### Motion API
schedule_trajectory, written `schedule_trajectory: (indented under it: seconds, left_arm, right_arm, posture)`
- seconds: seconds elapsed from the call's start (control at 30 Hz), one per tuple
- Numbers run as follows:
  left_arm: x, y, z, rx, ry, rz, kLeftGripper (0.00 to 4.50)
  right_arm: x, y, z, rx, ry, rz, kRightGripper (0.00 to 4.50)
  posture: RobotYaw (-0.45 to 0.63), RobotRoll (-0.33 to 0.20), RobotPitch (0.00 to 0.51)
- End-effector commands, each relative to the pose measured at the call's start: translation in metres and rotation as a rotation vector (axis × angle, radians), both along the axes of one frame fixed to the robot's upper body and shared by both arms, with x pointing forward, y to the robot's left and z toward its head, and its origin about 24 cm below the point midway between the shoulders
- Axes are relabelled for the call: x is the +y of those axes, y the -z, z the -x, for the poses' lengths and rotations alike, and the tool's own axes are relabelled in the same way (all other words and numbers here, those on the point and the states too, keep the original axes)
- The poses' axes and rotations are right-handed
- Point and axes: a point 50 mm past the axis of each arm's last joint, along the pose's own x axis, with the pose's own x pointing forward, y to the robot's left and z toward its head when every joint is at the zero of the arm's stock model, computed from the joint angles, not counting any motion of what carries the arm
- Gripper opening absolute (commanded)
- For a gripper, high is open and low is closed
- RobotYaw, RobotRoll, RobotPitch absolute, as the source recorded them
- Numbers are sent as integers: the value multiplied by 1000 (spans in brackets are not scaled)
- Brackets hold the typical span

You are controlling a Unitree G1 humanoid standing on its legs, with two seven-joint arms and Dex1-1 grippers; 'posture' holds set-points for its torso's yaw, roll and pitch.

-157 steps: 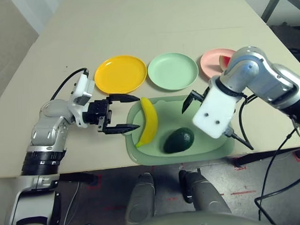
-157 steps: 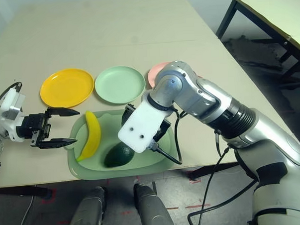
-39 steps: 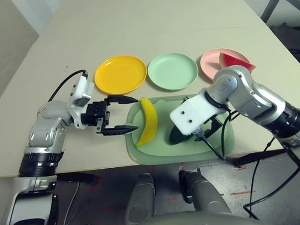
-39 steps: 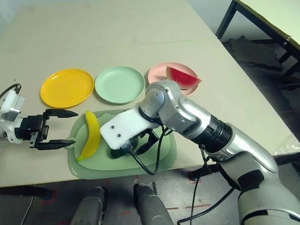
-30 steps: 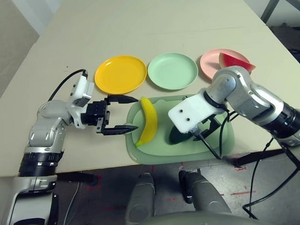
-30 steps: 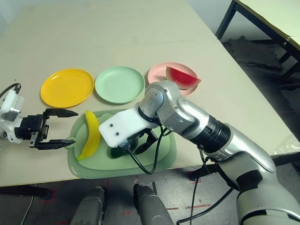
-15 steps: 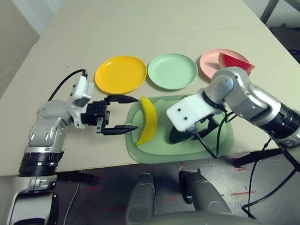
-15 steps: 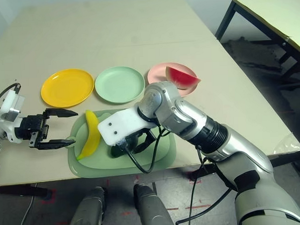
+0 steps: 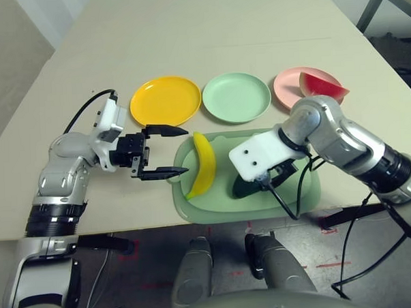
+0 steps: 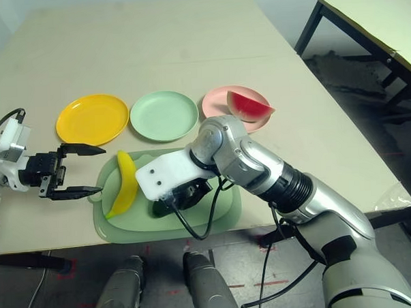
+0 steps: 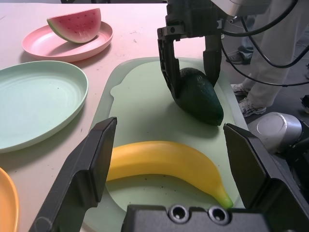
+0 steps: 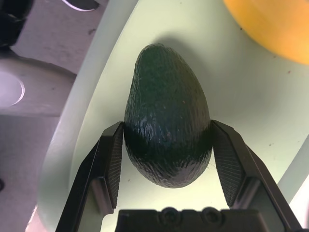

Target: Place the fruits into color-matched plates.

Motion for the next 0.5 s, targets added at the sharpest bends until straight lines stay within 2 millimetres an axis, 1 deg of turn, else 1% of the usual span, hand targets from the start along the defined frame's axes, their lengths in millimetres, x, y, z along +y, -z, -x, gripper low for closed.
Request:
schedule_trajectory:
  seconds: [0.03, 0.1, 0.2, 0.33, 0.4, 0.5]
  left_arm:
    - [1, 0, -1, 4, -26, 23, 4500]
    - [1, -2, -3, 2, -54, 46, 4500]
    - [3, -2, -10, -9, -145, 50, 4500]
    - [7, 1, -20, -8, -291, 33, 4500]
    - [8, 2, -26, -16, -358, 24, 4500]
    - [8, 2, -31, -31, -427, 21, 4500]
  right_arm:
    - [-2, -25, -13, -63, 20, -32, 2955]
    - [-3, -32, -20, -81, 31, -39, 2955]
    - [-3, -47, -40, -136, 73, -74, 2955]
    - [-1, -68, -78, -266, 190, -166, 2955]
    - [-2, -73, -95, -315, 247, -198, 2955]
    - [-3, -70, -114, -372, 320, -229, 2955]
  posture:
    - [24, 0, 174]
    - [24, 0, 174]
    - [30, 0, 178]
    - [34, 0, 176]
    - [34, 0, 176]
    - [41, 0, 175]
